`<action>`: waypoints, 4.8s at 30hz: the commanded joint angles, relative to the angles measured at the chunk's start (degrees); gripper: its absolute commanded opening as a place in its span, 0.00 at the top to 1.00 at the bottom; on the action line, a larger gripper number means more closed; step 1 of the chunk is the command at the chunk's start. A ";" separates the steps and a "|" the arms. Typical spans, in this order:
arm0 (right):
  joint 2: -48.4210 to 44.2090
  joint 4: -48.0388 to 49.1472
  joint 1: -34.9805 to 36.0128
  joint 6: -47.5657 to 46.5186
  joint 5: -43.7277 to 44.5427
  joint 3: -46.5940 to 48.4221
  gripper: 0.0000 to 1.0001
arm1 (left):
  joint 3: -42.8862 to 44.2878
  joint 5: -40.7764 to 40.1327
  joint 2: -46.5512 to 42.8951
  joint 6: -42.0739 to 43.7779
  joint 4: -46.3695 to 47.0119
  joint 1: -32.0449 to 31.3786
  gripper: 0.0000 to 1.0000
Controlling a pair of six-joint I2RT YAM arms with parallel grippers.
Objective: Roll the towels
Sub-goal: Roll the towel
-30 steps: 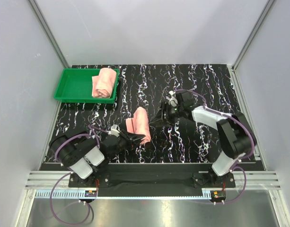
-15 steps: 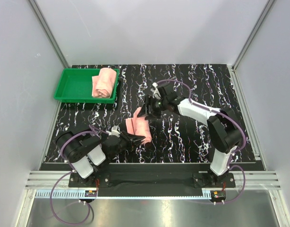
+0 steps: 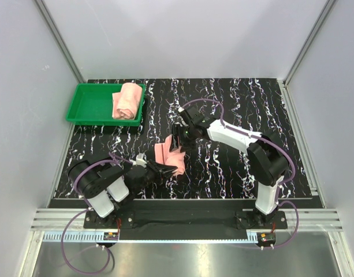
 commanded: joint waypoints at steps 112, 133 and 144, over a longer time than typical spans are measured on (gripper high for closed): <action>7.17 -24.57 7.04 -2.41 10.73 21.61 1.00 | 43.45 -38.45 -11.45 52.08 -96.41 -20.42 0.30; 0.06 -19.92 -5.94 -3.55 5.30 12.49 0.11 | 47.75 -42.57 -15.76 59.54 -102.99 -23.05 0.86; -9.35 -8.14 -14.31 -1.01 -3.86 -1.32 0.04 | 63.38 -55.13 -1.54 57.79 -123.45 -29.91 0.88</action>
